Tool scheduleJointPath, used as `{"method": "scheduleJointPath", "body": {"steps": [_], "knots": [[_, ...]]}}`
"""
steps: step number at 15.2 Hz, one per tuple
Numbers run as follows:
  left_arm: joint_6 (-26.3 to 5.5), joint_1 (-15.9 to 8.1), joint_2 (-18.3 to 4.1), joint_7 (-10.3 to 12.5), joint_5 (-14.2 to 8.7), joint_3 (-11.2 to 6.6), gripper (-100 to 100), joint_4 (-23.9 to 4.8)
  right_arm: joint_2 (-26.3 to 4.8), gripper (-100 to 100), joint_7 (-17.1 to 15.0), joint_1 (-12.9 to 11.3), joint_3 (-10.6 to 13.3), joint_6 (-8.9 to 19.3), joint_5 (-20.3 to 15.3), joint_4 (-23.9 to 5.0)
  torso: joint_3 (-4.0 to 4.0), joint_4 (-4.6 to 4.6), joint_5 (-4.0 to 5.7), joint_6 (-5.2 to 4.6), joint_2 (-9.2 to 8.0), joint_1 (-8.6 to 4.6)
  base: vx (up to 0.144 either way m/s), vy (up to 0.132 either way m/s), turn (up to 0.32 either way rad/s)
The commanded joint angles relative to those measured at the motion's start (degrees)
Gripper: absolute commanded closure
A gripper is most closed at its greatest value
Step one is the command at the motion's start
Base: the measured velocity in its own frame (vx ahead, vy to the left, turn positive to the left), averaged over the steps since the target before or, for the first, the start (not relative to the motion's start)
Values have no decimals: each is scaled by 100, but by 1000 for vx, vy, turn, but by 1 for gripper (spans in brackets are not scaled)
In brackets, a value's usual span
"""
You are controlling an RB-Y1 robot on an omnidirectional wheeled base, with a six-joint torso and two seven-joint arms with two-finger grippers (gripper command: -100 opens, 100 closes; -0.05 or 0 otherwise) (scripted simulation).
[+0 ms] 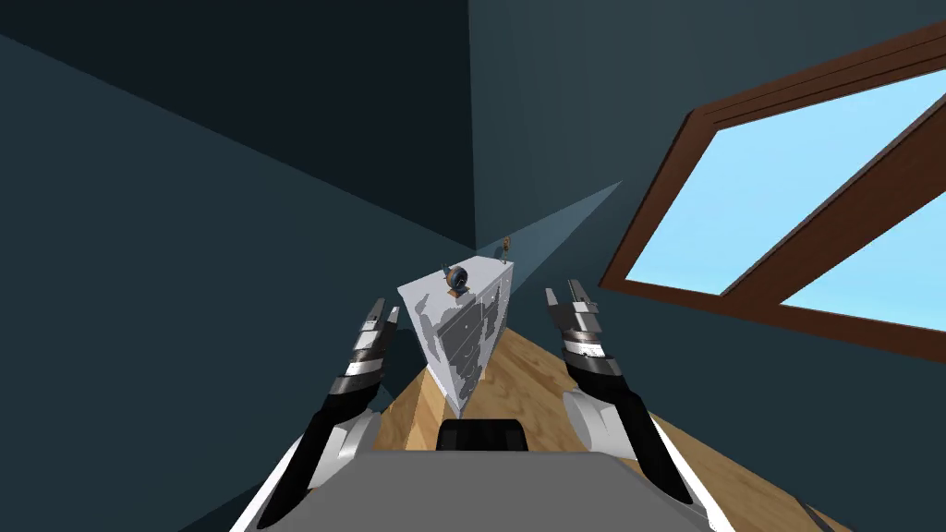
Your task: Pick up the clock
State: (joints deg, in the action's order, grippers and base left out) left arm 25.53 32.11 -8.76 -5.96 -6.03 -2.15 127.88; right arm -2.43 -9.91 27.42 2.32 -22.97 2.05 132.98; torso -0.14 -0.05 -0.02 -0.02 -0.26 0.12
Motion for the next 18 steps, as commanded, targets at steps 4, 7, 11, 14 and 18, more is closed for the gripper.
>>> {"method": "scheduleJointPath", "body": {"steps": [4, 7, 11, 14, 18], "knots": [[144, 166, -503, -124, 91, -361, -100, -73, 0, 0, 0, -1, 1, 0, 0, 0, -5, -2, 1, -3, -10, 1, -75, 17, -247], [281, 325, -916, -242, 174, -723, -100, -146, 0, 0, 0, -1, 0, 0, 0, 0, -8, -3, 0, -3, -13, -1, -92, 6, -275], [412, 486, -1352, -362, 265, -1097, -100, -226, 0, 0, 0, -1, 0, 0, 0, 0, -8, -3, 0, -3, -14, 4, -92, 10, -273], [483, 589, -1641, -437, 334, -1343, -100, -283, 0, 0, 0, 0, 0, 0, 0, 0, -9, -4, 1, 0, -15, -3, -83, -8, -234], [550, 732, -2076, -535, 454, -1692, -100, -376, 0, 0, 0, 1, 0, 0, 0, 0, 7, 2, 2, 0, 14, -8, -19, -24, -214]]}}
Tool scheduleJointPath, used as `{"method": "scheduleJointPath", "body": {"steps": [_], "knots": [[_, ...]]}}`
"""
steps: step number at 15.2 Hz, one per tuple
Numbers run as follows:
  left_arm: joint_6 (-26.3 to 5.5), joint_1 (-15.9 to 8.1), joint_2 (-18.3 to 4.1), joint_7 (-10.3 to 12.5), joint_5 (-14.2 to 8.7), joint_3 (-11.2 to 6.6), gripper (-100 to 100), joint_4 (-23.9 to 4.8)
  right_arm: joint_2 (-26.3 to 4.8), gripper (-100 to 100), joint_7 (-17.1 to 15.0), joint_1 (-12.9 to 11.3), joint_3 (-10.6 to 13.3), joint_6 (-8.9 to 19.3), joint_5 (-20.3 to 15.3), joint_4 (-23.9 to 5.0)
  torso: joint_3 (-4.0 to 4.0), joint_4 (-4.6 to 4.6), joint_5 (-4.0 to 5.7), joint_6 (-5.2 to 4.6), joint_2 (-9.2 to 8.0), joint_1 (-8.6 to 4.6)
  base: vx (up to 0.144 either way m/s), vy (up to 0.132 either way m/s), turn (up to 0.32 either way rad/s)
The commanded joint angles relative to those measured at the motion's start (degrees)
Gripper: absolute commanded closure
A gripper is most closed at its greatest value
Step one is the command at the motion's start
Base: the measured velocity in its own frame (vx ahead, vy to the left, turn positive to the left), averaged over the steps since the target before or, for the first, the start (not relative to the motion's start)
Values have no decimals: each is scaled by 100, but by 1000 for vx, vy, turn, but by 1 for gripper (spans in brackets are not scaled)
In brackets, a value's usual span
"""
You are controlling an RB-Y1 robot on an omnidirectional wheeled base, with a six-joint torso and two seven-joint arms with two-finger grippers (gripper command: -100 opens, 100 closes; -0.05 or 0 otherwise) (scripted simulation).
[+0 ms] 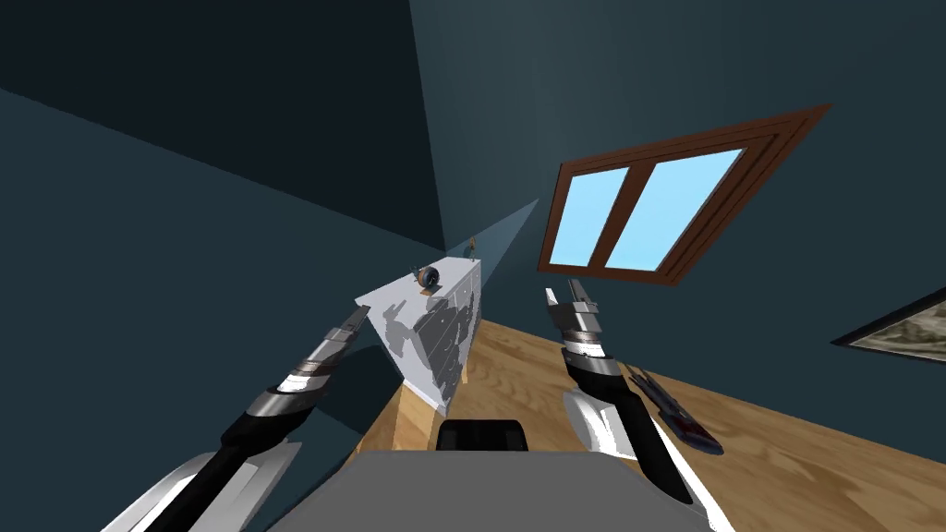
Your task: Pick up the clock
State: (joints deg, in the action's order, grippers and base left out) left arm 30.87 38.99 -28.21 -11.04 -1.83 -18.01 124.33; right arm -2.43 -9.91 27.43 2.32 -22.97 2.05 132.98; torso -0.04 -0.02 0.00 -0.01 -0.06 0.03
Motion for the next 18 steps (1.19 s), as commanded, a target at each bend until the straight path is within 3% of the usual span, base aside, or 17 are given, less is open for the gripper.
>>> {"method": "scheduleJointPath", "body": {"steps": [1, 2, 5, 6, 9, 12, 13, 18], "knots": [[27, 89, -278, -55, 81, -217, -100, -54, 0, 0, 0, 0, 0, 0, 0, 0, 0, 0, 0, 0, 0, 0, 14, -35, -195], [27, 89, -278, -55, 81, -217, -100, -54, 0, 0, 0, 0, 0, 0, 0, 0, 4, 1, 0, -2, 6, -2, 21, -33, -135], [20, 209, -698, -122, 235, -524, -100, -155, 0, 0, 0, 1, 0, 0, 0, 0, 15, 6, 1, -1, 26, -5, 64, -38, -118], [20, 209, -709, -122, 235, -524, -100, -155, 0, 0, 0, 1, 0, 0, 0, 0, 21, 8, 1, -1, 37, -6, 87, -29, -98], [-36, 313, -1118, -167, 409, -796, -100, -263, 0, 0, 0, 2, 0, 0, 0, 0, 31, 12, 1, -1, 53, -7, 113, -45, -78], [-125, 403, -1508, -195, 594, -1035, -100, -375, 0, 0, 0, 3, 0, -1, 0, 1, 51, 19, 4, 0, 90, -20, 217, -70, -35], [-125, 403, -1508, -195, 594, -1035, -100, -375, 0, 0, 0, 4, 0, -1, 0, 1, 59, 23, 5, 0, 104, -21, 225, -28, 1], [-285, 534, -2057, -219, 883, -1369, -100, -554, 0, 0, 0, 4, 0, -1, 0, 1, 62, 24, 2, 0, 107, -12, 212, -34, -1]]}}
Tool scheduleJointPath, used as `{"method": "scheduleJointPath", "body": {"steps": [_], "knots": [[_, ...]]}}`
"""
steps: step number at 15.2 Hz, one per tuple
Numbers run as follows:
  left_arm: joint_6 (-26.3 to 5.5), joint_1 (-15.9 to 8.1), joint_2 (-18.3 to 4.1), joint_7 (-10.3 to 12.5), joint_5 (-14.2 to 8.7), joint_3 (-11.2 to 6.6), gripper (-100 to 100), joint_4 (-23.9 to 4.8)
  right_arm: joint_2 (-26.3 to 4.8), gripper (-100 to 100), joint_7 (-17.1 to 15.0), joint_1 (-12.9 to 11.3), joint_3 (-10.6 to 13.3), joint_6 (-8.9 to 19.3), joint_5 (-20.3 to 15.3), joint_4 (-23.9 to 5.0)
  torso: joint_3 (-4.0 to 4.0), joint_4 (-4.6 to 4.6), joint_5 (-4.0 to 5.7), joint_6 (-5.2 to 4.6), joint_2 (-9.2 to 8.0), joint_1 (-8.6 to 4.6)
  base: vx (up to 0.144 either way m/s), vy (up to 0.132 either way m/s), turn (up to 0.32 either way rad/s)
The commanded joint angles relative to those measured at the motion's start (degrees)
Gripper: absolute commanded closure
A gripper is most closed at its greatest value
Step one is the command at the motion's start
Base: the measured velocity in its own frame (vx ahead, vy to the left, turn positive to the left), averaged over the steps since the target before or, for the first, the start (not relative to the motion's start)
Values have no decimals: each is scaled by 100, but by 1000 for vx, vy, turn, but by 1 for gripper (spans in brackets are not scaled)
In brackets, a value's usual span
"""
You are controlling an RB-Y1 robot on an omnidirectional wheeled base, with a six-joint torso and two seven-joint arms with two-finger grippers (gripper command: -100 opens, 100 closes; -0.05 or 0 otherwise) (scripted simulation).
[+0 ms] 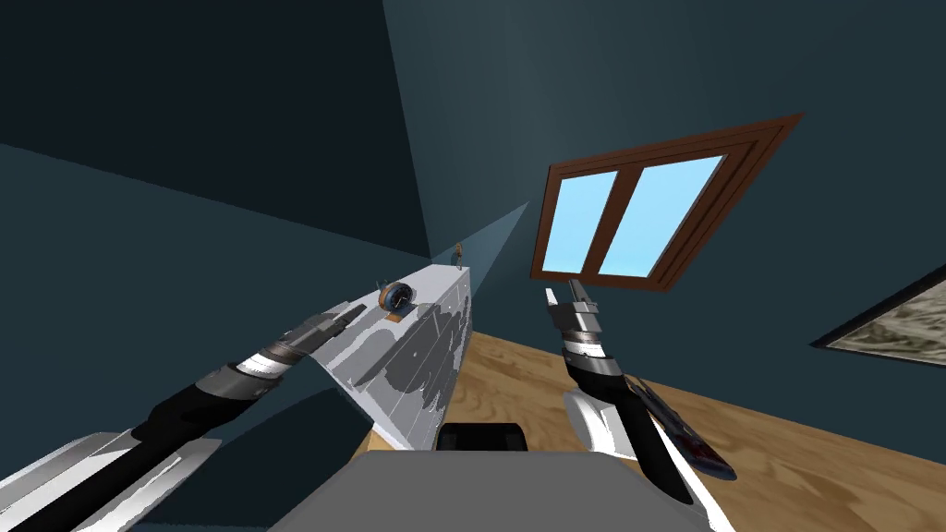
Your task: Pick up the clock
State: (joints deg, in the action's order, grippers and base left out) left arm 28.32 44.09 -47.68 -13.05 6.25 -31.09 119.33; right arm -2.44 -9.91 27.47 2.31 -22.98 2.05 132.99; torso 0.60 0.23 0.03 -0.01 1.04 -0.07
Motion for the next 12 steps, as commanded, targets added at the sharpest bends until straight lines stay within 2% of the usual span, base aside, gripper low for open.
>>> {"method": "scheduleJointPath", "body": {"steps": [1, 6, 7, 8, 9, 10, 12], "knots": [[-57, 47, -201, -22, 123, -116, -100, -84, 0, 0, 0, 0, 0, 0, 0, 0, 0, 0, 0, 0, 0, 0, 231, -34, 5], [-155, 144, -584, -36, 315, -338, -100, -204, 0, 0, 0, -1, 0, 0, 0, 0, -10, -4, -1, 0, -19, 2, 182, -37, -4], [-127, 139, -490, -33, 275, -300, -100, -168, 0, 0, 0, -1, 0, 0, 0, 0, -13, -5, -1, 0, -23, 4, 96, -14, -3], [-202, 145, -577, 41, 201, -473, -100, -56, 0, 0, 0, -2, 0, 0, 0, 0, -21, -8, -3, 1, -40, 8, 74, -31, 42], [-154, 170, -525, -10, 251, -385, -100, -109, 0, 0, 0, -2, 0, 0, 0, 0, -30, -12, -1, 3, -53, 4, 54, -27, 29], [-166, 178, -531, 5, 240, -411, 100, -86, 0, 0, 0, -2, 0, 0, 0, 0, -36, -14, -2, 2, -65, 4, 22, -10, 2], [-167, 177, -531, 6, 241, -410, 100, -87, 0, 0, 0, -3, 0, 0, 0, -1, -49, -19, -4, 2, -87, 12, 9, -3, 1]]}}
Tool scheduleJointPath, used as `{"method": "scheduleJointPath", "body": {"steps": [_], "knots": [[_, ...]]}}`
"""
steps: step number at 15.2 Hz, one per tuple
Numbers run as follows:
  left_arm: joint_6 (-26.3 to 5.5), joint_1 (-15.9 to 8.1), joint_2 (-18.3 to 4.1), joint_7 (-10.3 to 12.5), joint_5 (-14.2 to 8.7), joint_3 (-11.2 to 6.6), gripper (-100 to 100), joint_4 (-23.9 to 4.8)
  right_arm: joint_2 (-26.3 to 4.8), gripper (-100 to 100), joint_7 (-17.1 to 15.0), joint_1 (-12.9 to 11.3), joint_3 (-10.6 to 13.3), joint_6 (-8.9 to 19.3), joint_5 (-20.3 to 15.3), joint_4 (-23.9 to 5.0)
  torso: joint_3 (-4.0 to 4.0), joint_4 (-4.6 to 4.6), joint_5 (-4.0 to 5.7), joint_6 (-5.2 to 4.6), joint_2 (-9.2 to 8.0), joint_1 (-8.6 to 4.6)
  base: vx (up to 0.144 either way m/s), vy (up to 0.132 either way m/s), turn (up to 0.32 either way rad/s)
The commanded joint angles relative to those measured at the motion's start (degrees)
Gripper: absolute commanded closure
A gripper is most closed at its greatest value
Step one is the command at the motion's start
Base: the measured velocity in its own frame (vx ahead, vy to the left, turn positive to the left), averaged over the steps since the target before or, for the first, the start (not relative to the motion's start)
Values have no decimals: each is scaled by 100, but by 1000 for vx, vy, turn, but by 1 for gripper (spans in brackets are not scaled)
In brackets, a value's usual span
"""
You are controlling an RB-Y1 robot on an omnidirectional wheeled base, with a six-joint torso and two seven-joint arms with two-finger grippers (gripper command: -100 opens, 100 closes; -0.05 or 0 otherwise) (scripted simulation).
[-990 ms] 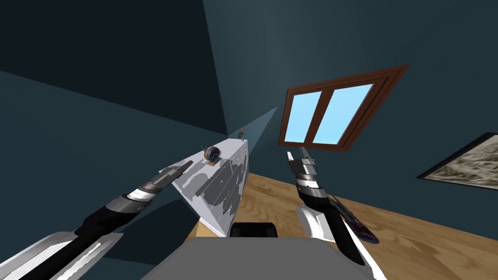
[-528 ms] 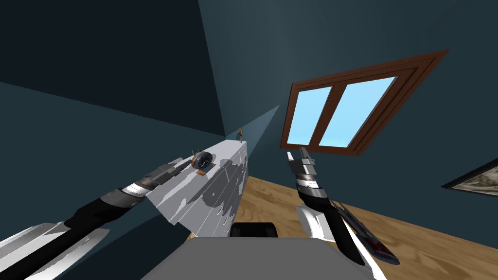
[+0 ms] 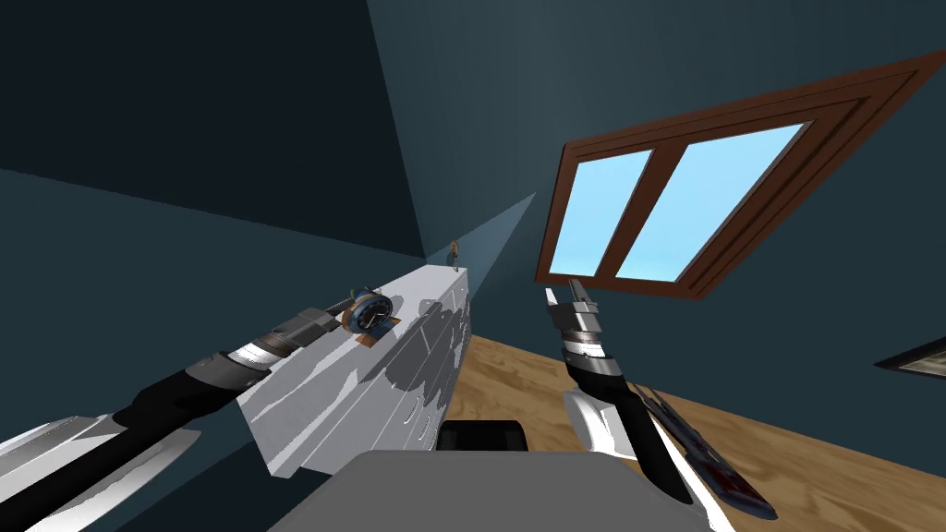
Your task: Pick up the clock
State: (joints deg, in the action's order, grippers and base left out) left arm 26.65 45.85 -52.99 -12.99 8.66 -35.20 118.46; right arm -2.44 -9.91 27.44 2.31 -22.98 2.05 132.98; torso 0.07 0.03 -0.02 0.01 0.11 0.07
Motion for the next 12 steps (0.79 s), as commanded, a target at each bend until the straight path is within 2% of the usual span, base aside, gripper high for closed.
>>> {"method": "scheduleJointPath", "body": {"steps": [1, 3, 4, 9, 10, 12], "knots": [[0, 0, 0, 0, 0, 0, 100, 0, 0, 0, 0, 0, 0, 0, 0, 0, 0, 0, 0, 0, 0, 0, 0, 0, 0], [0, -1, 0, 0, -1, -2, 100, 0, 0, 0, 0, 0, 0, 0, 0, 0, -1, 0, -2, -2, -3, 3, 0, 0, 0], [168, 136, -126, 122, 153, -129, -100, -123, 0, 0, 0, 0, 0, 0, 0, 0, -1, 0, -3, -2, -4, 4, -35, -11, -3], [667, 487, -484, 558, 594, -569, -100, -588, 1, 0, 0, -2, 1, 0, 0, 0, -21, 4, -20, 8, -49, 1, -95, -47, 3], [667, 487, -484, 558, 594, -569, -100, -588, 1, 0, 0, -2, 1, 0, 0, 0, -22, 4, -19, 7, -51, -1, -79, -43, -3], [931, 651, -668, 812, 818, -813, -100, -862, 0, 0, 0, -1, 1, 0, 0, 0, -17, 6, -21, 7, -42, 6, -53, -27, -13]]}}
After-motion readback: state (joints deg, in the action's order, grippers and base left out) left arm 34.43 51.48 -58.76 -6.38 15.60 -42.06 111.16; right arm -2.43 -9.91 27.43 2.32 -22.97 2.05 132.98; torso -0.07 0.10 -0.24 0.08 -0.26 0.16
